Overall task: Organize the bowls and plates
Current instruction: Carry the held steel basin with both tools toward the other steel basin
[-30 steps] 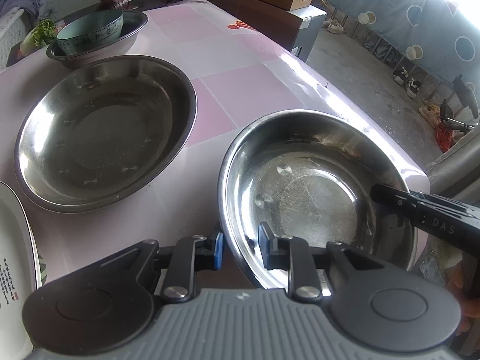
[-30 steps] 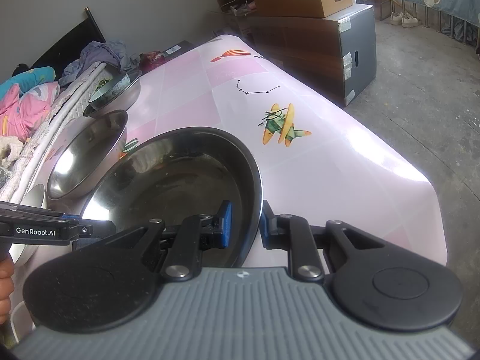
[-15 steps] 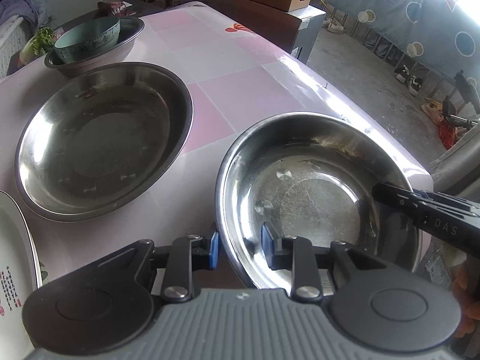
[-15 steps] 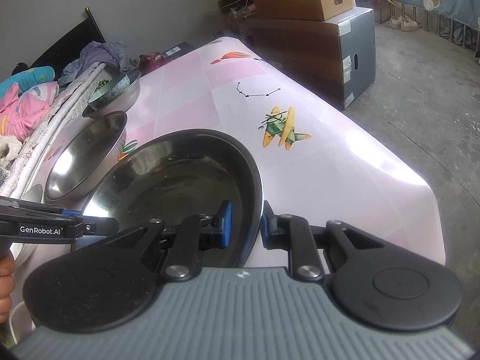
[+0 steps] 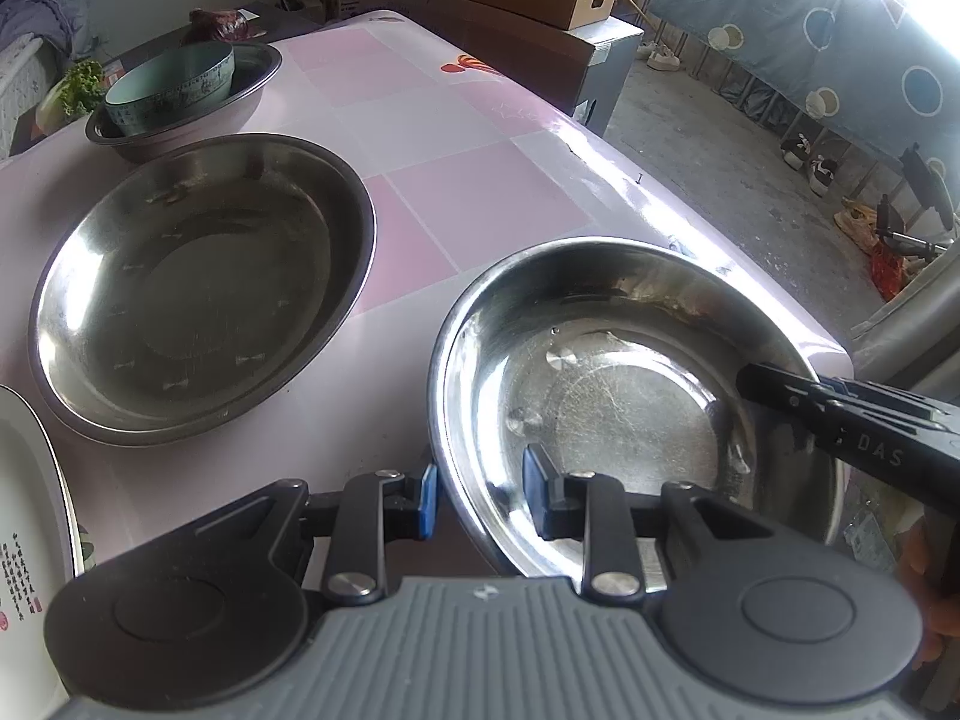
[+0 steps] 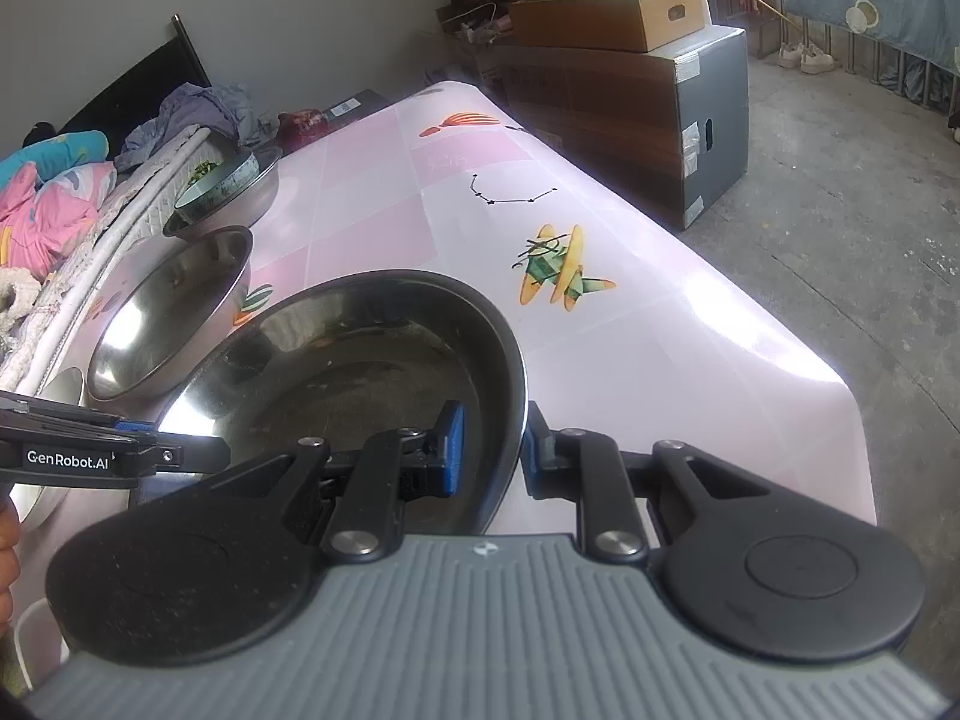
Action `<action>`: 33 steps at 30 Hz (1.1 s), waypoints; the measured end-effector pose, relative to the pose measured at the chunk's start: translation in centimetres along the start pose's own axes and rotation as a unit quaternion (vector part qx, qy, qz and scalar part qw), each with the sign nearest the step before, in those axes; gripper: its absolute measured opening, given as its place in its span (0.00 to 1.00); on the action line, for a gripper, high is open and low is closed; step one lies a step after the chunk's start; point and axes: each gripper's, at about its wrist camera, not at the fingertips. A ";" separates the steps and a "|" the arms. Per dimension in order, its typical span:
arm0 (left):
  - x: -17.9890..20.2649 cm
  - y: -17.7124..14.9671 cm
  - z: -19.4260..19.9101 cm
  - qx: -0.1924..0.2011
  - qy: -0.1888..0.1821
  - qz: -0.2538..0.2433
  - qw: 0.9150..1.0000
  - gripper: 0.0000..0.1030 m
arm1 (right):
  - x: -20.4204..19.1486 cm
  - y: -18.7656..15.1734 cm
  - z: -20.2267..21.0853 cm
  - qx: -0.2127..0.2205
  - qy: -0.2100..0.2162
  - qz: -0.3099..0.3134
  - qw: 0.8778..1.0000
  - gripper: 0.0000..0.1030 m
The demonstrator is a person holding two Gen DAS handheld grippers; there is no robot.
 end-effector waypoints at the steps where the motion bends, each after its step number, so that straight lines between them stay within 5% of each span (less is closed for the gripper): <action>1: 0.0 0.0 0.1 0.001 0.000 -0.001 1.000 0.28 | 0.0 0.0 0.1 0.001 0.000 0.000 1.000 0.19; 33: 0.6 0.1 1.6 0.017 -0.003 -0.007 1.000 0.28 | 0.2 0.4 1.1 0.015 0.000 -0.003 1.000 0.19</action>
Point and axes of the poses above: each gripper's, at about its wrist camera, not at the fingertips, and z roughly against the way its jaws point, x to its right, y to its top, and after that the axes turned 1 degree about -z, right-handed
